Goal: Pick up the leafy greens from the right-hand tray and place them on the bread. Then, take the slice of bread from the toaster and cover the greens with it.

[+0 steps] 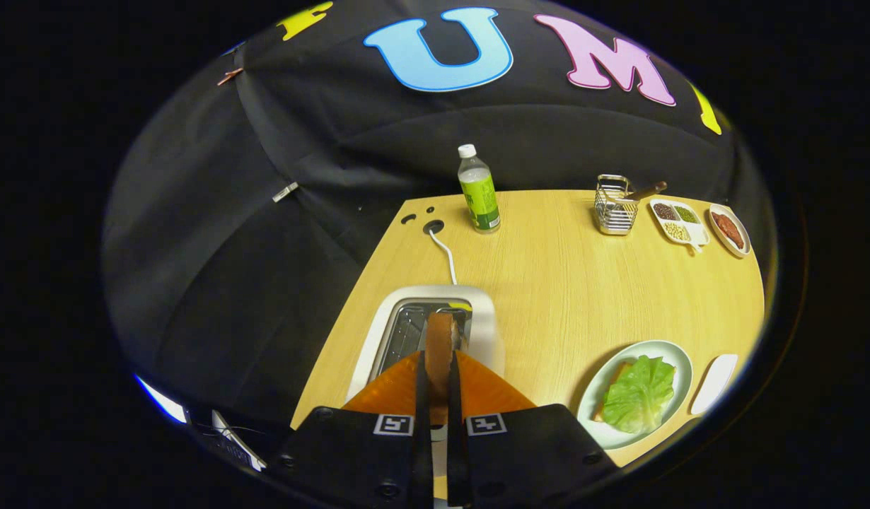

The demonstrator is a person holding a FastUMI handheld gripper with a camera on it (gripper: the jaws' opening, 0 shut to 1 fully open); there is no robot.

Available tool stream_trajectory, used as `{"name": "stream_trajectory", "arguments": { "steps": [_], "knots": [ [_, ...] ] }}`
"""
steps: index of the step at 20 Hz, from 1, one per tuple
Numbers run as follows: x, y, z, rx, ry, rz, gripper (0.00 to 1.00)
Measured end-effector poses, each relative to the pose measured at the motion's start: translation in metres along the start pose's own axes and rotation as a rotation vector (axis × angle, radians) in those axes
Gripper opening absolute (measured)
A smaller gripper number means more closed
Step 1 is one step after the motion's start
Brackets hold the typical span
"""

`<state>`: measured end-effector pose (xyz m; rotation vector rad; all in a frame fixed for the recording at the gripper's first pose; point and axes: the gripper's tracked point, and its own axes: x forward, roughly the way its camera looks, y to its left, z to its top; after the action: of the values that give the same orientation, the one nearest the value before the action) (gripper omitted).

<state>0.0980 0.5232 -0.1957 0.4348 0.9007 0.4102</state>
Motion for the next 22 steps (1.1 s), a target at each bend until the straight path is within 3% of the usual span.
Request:
{"name": "stream_trajectory", "arguments": {
  "steps": [6,10,13,16,19,22],
  "knots": [
    [-0.067,-0.003,0.058,0.102,-0.129,0.117,0.12],
    [-0.125,-0.050,0.091,0.129,-0.209,0.123,0.12],
    [-0.163,-0.112,0.097,0.135,-0.257,0.062,0.12],
    [-0.179,-0.188,0.076,0.135,-0.265,-0.070,0.12],
    [-0.171,-0.243,0.039,0.179,-0.238,-0.170,0.12],
    [-0.144,-0.259,0.004,0.217,-0.200,-0.176,0.12]
  ]
}}
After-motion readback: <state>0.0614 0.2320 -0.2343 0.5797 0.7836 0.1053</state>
